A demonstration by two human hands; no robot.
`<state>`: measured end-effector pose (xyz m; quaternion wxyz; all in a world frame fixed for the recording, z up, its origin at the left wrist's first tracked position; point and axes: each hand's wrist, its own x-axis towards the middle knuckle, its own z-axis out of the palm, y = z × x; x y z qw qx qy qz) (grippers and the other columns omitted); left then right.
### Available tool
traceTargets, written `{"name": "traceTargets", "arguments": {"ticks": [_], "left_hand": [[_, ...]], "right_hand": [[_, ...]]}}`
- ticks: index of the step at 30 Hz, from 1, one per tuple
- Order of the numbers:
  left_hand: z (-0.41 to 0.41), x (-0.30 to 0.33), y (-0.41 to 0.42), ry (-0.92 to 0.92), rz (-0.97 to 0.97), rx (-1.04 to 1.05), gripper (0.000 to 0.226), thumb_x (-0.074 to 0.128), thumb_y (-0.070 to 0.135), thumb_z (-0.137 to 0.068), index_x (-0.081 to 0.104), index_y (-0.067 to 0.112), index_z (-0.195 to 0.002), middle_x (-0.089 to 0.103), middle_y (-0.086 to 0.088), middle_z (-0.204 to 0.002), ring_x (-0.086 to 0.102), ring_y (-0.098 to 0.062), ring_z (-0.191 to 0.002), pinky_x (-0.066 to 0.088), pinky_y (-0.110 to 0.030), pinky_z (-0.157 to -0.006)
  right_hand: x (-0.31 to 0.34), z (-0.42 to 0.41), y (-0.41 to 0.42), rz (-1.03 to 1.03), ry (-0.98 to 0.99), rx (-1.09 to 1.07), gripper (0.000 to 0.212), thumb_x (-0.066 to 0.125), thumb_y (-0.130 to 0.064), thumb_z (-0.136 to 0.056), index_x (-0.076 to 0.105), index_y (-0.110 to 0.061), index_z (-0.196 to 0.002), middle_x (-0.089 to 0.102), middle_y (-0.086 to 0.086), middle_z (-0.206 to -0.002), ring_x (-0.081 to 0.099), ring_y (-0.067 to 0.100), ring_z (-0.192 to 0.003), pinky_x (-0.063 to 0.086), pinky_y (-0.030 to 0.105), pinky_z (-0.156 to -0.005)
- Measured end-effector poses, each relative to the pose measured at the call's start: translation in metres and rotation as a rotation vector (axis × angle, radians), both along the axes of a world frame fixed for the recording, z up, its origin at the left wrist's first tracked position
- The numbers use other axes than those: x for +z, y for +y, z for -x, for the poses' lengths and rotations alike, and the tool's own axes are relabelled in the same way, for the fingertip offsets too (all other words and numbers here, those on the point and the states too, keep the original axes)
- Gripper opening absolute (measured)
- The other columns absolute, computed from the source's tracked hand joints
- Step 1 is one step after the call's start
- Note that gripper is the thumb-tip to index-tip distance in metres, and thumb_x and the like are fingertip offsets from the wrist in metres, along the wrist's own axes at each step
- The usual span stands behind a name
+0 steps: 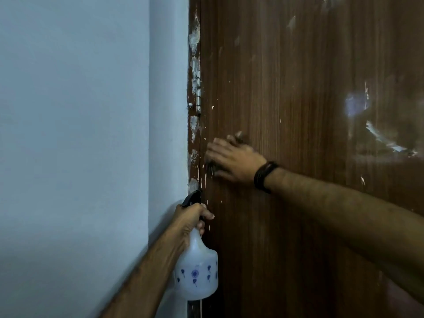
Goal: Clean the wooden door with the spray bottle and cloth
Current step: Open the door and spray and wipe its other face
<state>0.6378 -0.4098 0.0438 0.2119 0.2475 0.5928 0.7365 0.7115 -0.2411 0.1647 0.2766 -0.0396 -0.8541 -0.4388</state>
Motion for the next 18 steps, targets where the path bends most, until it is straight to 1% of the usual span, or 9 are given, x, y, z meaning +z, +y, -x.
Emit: {"name": "traceTargets", "arguments": {"ticks": [2,4,6,9,12,14,16,18], "left_hand": [[-0.006,0.000,0.005,0.016,0.010,-0.010,0.029,0.067,-0.010,-0.077,0.063,0.005,-0.102,0.054,-0.003,-0.071,0.037,-0.008,-0.039,0.037,-0.022,-0.040],[-0.013,0.002,0.011,0.029,0.017,-0.036,0.029,0.067,-0.009,-0.078,0.062,0.005,-0.103,0.054,-0.003,-0.072,0.037,-0.007,-0.039,0.037,-0.022,-0.040],[-0.021,0.003,0.017,0.046,0.030,-0.062,0.026,0.066,-0.008,-0.080,0.061,0.007,-0.101,0.055,-0.003,-0.078,0.038,-0.007,-0.042,0.037,-0.023,-0.041],[-0.041,0.004,0.031,0.084,0.050,-0.081,0.024,0.068,-0.006,-0.079,0.062,0.007,-0.098,0.057,-0.004,-0.079,0.039,-0.006,-0.042,0.038,-0.023,-0.041],[-0.062,0.004,0.040,0.090,0.052,-0.127,0.024,0.068,-0.007,-0.077,0.060,0.010,-0.092,0.055,0.000,-0.069,0.039,-0.005,-0.039,0.037,-0.021,-0.040],[-0.073,0.007,0.043,0.072,0.044,-0.170,0.025,0.068,-0.009,-0.077,0.060,0.011,-0.091,0.054,0.002,-0.060,0.038,-0.007,-0.039,0.037,-0.024,-0.040],[-0.082,0.012,0.047,0.071,0.039,-0.202,0.027,0.069,-0.010,-0.077,0.062,0.009,-0.095,0.053,0.003,-0.056,0.037,-0.008,-0.039,0.036,-0.025,-0.040],[-0.097,0.021,0.051,0.092,0.030,-0.224,0.029,0.070,-0.010,-0.078,0.063,0.007,-0.101,0.055,0.002,-0.057,0.038,-0.008,-0.040,0.037,-0.025,-0.041]], "right_hand": [[0.037,-0.018,0.006,-0.001,0.178,-0.048,0.067,0.025,-0.056,-0.104,0.017,-0.019,-0.160,0.015,0.008,-0.167,0.009,0.027,-0.154,-0.002,0.052,-0.123],[0.055,-0.033,0.014,-0.026,0.271,-0.060,0.068,0.026,-0.057,-0.104,0.025,-0.016,-0.158,0.026,0.010,-0.164,0.018,0.029,-0.153,-0.001,0.056,-0.123],[0.049,-0.039,0.021,-0.043,0.256,-0.039,0.069,0.026,-0.058,-0.102,0.029,-0.016,-0.157,0.030,0.010,-0.162,0.023,0.030,-0.151,0.005,0.059,-0.122],[0.012,-0.050,0.031,-0.090,0.169,-0.011,0.072,0.025,-0.060,-0.099,0.031,-0.016,-0.156,0.032,0.010,-0.162,0.024,0.030,-0.151,0.011,0.061,-0.121],[-0.035,-0.070,0.043,-0.164,0.019,0.034,0.069,0.028,-0.058,-0.100,0.033,-0.018,-0.156,0.033,0.010,-0.161,0.026,0.029,-0.150,0.014,0.059,-0.122],[-0.047,-0.086,0.050,-0.195,-0.025,0.071,0.066,0.032,-0.055,-0.101,0.037,-0.018,-0.154,0.037,0.009,-0.159,0.029,0.028,-0.149,0.016,0.057,-0.122],[-0.034,-0.103,0.057,-0.178,0.034,0.069,0.064,0.030,-0.054,-0.101,0.040,-0.017,-0.153,0.038,0.009,-0.159,0.031,0.029,-0.149,0.018,0.056,-0.121],[-0.002,-0.122,0.060,-0.110,0.207,0.032,0.065,0.027,-0.053,-0.101,0.039,-0.016,-0.153,0.036,0.009,-0.160,0.029,0.029,-0.149,0.019,0.057,-0.121]]}}
